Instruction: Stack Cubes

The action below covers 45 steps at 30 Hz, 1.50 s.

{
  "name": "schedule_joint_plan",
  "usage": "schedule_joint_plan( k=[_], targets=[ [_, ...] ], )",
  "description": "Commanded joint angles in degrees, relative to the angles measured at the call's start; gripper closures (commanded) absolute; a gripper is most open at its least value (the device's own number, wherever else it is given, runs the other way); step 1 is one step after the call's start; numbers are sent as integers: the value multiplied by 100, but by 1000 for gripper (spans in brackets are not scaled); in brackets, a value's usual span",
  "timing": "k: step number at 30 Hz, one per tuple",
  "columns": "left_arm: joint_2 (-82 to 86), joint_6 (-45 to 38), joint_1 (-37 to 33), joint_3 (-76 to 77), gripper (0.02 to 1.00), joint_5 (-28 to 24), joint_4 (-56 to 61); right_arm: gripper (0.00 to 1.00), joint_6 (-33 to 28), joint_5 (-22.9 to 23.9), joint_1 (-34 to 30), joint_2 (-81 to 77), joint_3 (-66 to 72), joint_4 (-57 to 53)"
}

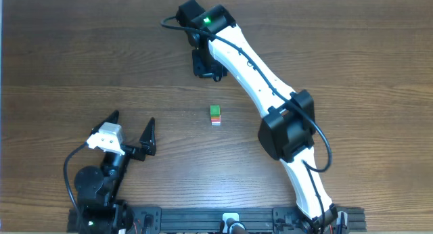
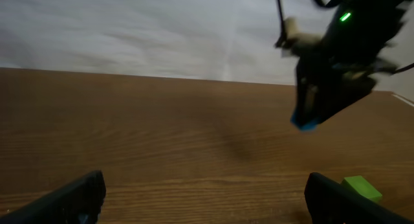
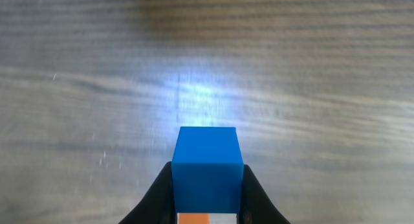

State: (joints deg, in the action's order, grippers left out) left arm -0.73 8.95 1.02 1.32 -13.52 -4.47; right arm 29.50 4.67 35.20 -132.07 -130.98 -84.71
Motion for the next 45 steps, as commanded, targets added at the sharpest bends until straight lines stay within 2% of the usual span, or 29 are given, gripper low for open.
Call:
schedule_joint_plan(
  k=[1, 6, 11, 19, 32, 36, 45],
  targets=[
    [35, -105, 26, -37, 18, -39, 22, 989, -39, 129, 205, 857, -105, -247],
    [35, -105, 26, -37, 18, -39, 22, 991, 225, 271, 431, 1281, 208, -407],
    [35, -105, 26, -37, 18, -39, 22, 993, 584, 260, 592, 1749, 1187, -275],
    [35, -105, 26, -37, 23, -39, 22, 989, 839, -42, 723, 2417, 2581, 411],
    [35, -105, 26, -37, 18, -39, 22, 989, 1327, -142, 798, 2415, 2828, 514],
    [35, -105, 26, -37, 18, -39, 22, 989, 1331, -398, 798, 2415, 3064, 787],
    [35, -105, 26, -37, 18, -39, 22, 989, 1333, -422, 791, 2415, 3248, 881]
  ],
)
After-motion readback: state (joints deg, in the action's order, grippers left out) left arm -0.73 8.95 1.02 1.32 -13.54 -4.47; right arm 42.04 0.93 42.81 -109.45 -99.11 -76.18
